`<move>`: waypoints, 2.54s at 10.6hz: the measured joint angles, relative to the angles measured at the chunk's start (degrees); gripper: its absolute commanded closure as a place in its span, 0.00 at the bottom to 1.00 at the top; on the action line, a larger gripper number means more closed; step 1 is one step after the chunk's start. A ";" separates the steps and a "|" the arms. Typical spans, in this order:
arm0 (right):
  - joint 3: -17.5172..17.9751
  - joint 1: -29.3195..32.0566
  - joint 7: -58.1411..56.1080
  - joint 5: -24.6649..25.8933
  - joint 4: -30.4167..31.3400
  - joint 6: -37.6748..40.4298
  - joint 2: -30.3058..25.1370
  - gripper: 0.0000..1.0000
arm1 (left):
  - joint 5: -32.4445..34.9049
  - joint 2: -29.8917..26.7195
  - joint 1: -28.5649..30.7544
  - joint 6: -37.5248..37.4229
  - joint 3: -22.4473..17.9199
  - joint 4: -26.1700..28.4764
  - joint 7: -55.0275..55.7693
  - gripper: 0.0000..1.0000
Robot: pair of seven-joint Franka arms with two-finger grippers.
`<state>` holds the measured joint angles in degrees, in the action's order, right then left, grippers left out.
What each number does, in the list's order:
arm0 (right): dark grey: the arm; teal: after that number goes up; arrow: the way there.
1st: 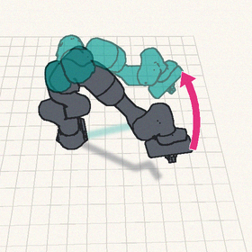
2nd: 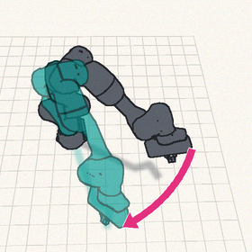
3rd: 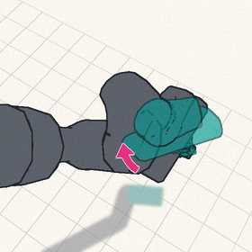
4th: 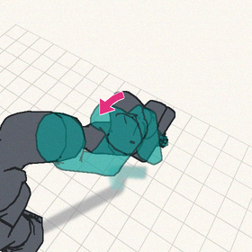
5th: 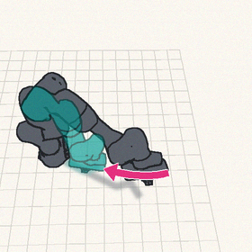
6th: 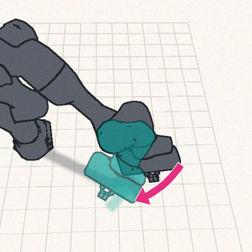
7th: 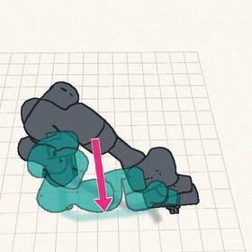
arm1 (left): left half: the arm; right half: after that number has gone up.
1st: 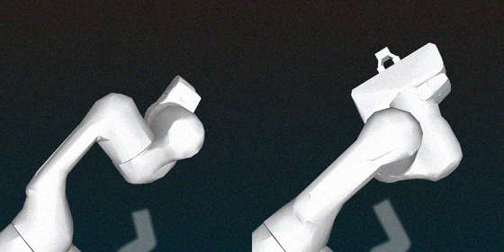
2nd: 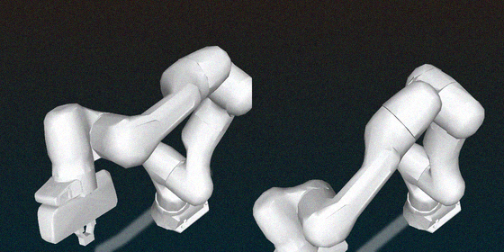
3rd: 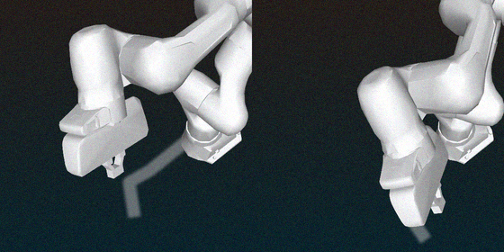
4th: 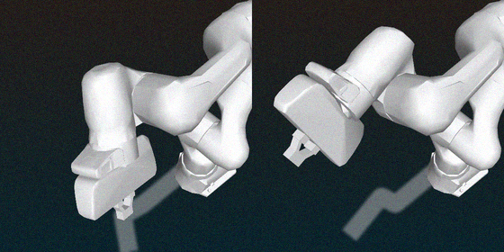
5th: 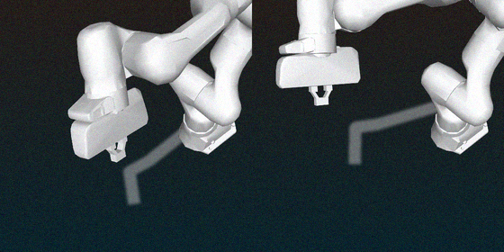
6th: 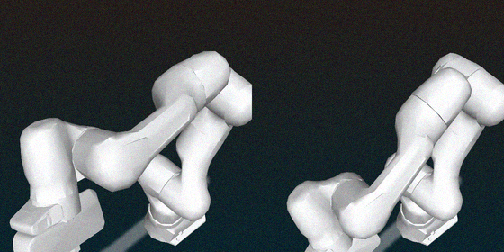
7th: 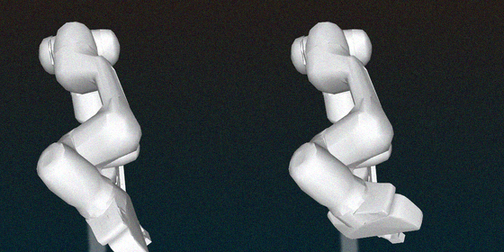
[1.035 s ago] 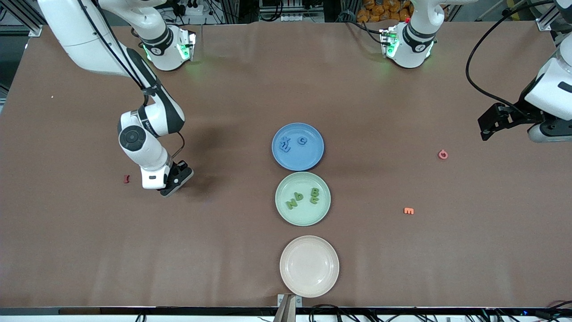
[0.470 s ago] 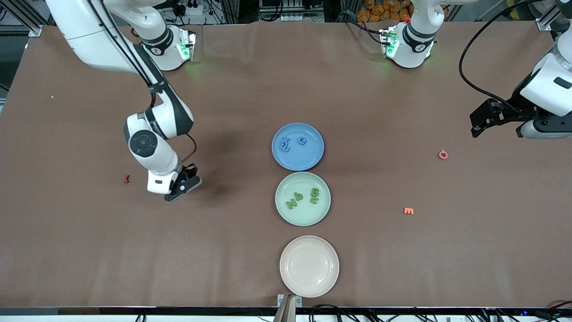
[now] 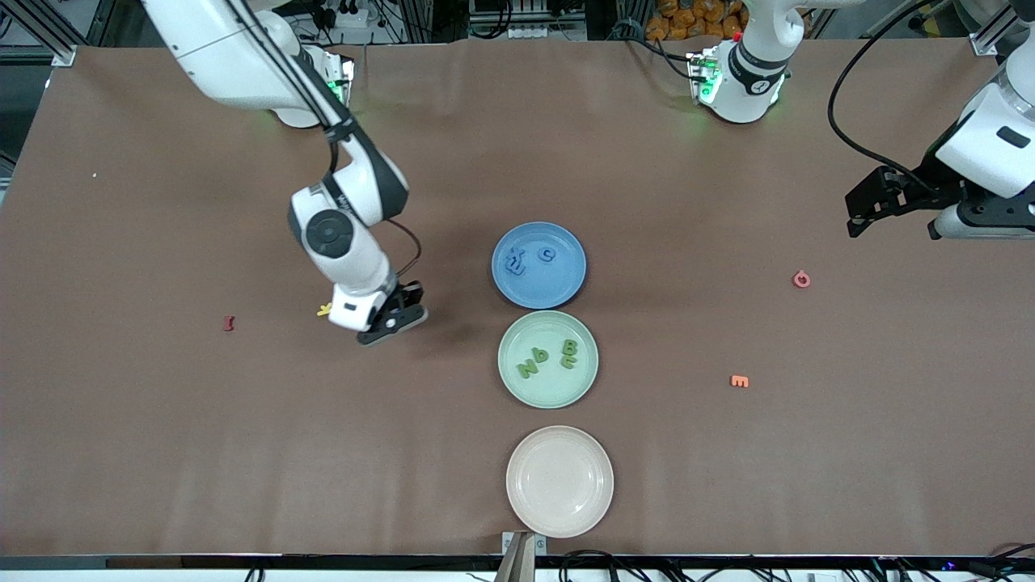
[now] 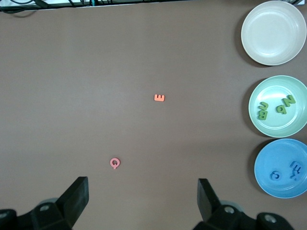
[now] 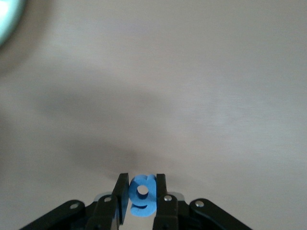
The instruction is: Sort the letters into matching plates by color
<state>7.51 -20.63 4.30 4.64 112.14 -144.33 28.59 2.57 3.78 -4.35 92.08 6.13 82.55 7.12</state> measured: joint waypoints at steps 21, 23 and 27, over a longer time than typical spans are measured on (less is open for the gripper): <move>-0.15 3.60 -3.31 -4.42 -20.27 17.93 4.23 0.00 | -0.01 0.10 3.55 0.43 -0.47 0.76 -0.18 0.00; -2.36 10.31 -8.76 -4.38 -20.48 17.95 3.72 0.00 | -0.01 0.12 3.59 0.43 -0.44 0.78 -0.18 0.00; -11.17 15.41 -15.45 -4.38 -21.34 18.71 3.34 0.00 | -0.01 0.11 3.65 0.43 -0.41 0.77 -0.18 0.00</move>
<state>-3.65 -5.22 -11.15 0.26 90.80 -125.62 31.93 2.55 3.89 -0.71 92.51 5.72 83.32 6.93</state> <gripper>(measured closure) 0.000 0.000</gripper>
